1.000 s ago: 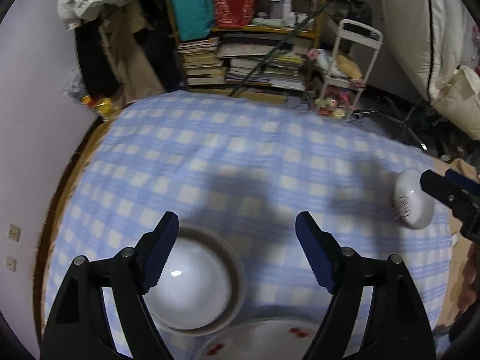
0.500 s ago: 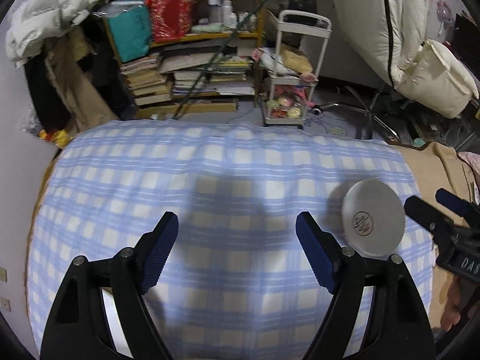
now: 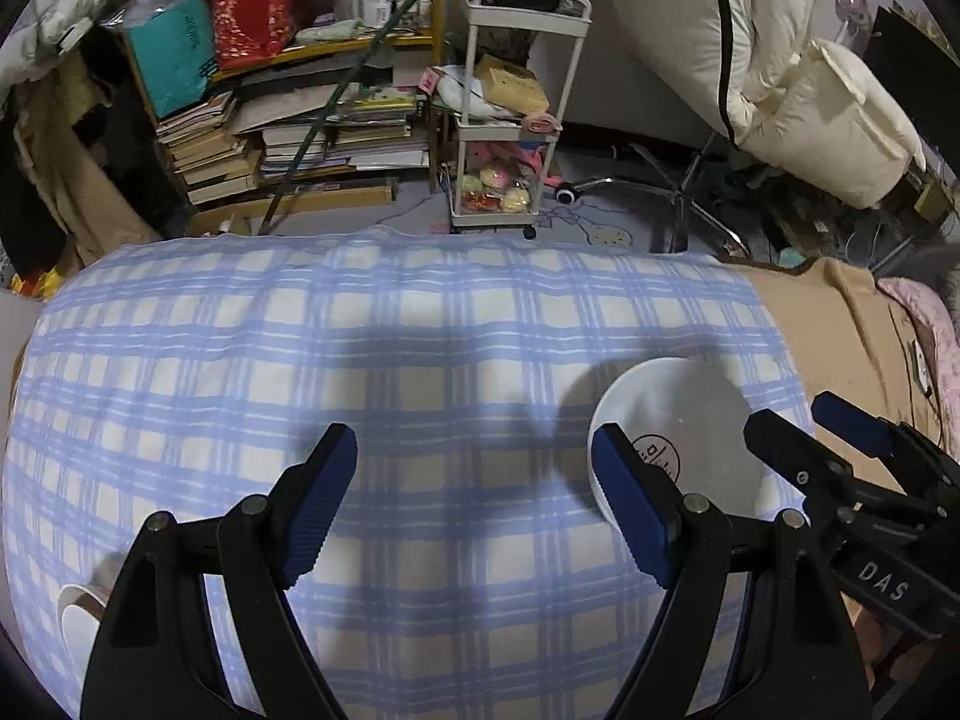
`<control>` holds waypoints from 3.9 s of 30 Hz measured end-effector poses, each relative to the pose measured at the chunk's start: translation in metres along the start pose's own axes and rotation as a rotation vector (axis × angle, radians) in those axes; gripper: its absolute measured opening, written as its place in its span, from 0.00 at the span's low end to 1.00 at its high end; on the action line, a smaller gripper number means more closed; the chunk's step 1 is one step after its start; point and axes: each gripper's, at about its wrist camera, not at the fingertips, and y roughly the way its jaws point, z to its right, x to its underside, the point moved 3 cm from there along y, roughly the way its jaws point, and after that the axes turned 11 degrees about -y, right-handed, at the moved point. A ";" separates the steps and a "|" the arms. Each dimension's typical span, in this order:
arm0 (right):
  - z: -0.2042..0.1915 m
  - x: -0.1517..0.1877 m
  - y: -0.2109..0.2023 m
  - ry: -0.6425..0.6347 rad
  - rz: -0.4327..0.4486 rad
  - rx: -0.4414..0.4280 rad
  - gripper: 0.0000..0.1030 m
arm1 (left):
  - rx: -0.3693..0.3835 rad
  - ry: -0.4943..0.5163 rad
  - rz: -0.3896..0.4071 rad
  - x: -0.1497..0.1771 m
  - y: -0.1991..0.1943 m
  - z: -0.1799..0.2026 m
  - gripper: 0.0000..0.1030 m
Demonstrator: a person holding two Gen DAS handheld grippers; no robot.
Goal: Organize plates and bowls
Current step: 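Move both open tools to a red-stamped white bowl and close on its rim, then carry the red-stamped bowl with both tools and lower it into the nested white bowls, then open both tools and lift them off the bowl stack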
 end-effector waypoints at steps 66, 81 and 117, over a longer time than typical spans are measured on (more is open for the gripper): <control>-0.106 0.019 0.008 -0.070 -0.063 -0.341 0.14 | -0.195 0.031 -0.083 0.026 -0.058 -0.053 0.18; -0.220 0.022 -0.022 -0.233 -0.024 -0.449 0.14 | -0.256 -0.121 -0.011 0.053 -0.129 -0.164 0.18; -0.344 0.080 0.006 -0.563 -0.021 -0.392 0.14 | -0.239 -0.367 -0.008 0.130 -0.107 -0.282 0.18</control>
